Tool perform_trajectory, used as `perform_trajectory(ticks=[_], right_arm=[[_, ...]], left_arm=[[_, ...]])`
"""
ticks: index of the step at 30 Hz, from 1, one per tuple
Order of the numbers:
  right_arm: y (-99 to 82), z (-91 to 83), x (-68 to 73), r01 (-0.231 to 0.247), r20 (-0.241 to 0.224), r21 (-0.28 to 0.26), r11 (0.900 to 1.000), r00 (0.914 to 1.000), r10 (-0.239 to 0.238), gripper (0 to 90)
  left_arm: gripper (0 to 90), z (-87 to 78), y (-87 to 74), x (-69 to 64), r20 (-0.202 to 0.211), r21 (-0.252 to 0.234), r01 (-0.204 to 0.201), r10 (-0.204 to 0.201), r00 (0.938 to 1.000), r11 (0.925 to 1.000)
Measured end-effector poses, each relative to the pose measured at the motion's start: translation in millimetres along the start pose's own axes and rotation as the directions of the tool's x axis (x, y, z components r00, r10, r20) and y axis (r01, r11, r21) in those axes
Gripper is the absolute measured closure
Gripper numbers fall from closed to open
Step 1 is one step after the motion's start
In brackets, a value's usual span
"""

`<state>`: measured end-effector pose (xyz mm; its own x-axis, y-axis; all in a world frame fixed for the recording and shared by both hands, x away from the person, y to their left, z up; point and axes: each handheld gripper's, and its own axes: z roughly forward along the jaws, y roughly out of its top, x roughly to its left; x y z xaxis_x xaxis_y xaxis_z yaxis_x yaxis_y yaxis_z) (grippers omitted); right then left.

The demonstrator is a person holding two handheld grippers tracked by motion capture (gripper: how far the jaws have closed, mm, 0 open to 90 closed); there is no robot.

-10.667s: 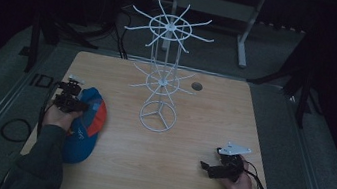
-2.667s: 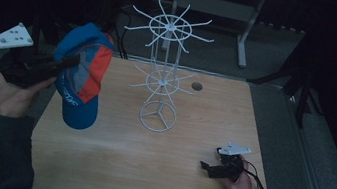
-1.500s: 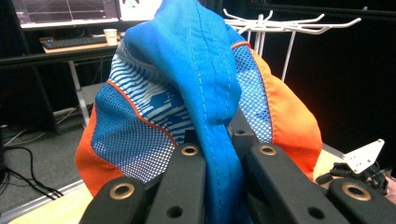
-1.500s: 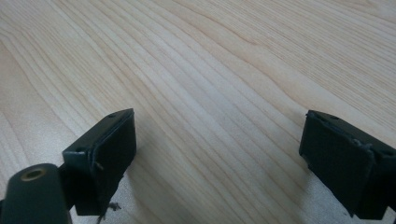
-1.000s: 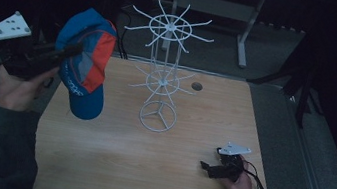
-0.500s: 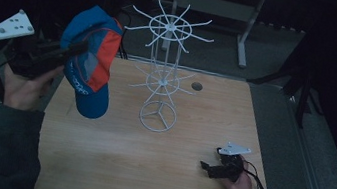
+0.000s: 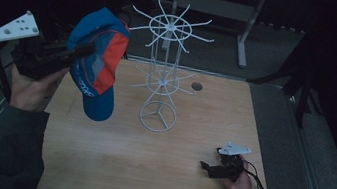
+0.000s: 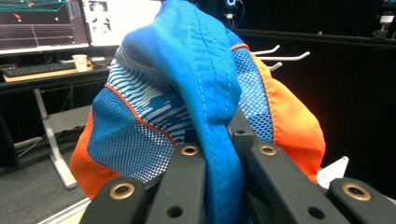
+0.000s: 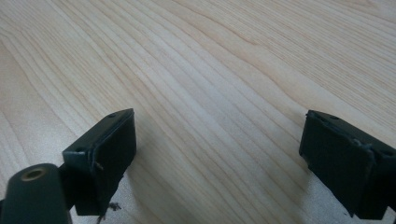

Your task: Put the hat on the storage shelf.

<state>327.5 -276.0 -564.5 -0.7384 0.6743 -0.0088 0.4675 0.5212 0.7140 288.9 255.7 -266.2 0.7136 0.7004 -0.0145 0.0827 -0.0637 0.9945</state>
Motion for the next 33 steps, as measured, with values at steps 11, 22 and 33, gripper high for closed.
perform_trajectory(ticks=[11,22,33], right_arm=[[0.0,0.0,0.0,0.000,0.000,0.000,1.0000,1.0000,0.000,10.7],[0.0,0.0,0.0,0.000,0.000,0.000,1.0000,1.0000,0.000,10.7],[-0.1,0.0,-0.2,0.003,0.001,0.001,1.0000,1.0000,-0.003,10.7]], left_arm=[[87.5,15.4,-4.7,-0.3,0.063,0.072,-0.010,0.005,0.9980,0.9974],[80.3,16.1,-11.3,6.7,0.033,0.139,0.021,-0.026,0.9991,0.9900],[65.7,16.0,-11.5,6.6,0.017,0.145,0.037,-0.040,0.9991,0.9888]])
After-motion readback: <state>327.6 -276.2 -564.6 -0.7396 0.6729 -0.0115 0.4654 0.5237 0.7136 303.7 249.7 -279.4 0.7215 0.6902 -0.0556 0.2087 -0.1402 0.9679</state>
